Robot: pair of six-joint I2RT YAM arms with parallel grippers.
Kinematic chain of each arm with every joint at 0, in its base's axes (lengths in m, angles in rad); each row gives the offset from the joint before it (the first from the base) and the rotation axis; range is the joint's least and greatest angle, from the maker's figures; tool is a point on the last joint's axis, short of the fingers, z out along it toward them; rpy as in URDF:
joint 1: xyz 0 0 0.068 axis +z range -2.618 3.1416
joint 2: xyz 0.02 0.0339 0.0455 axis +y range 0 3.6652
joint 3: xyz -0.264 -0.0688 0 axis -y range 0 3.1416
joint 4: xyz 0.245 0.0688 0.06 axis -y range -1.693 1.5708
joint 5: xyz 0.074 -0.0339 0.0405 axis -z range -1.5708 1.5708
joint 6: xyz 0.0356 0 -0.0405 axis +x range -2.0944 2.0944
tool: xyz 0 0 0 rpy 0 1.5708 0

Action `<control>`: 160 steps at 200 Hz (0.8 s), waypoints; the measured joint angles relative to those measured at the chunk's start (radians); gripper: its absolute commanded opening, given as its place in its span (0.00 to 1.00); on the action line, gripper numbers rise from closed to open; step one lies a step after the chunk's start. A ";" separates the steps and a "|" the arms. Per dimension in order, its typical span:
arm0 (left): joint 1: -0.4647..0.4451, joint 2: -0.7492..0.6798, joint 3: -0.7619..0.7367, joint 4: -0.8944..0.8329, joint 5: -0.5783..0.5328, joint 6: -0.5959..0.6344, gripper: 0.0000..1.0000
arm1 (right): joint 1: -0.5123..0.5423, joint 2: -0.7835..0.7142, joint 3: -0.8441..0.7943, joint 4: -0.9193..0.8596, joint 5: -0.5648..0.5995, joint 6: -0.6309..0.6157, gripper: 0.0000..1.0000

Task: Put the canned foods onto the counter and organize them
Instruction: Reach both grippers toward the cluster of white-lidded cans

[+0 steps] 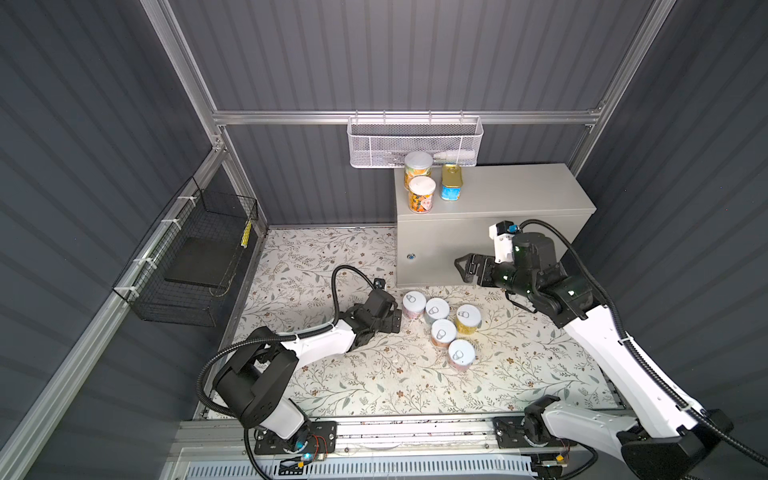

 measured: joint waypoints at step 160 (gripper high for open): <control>-0.242 0.121 0.225 0.010 0.141 -0.042 1.00 | -0.079 -0.375 -0.428 -0.039 0.113 -0.058 0.99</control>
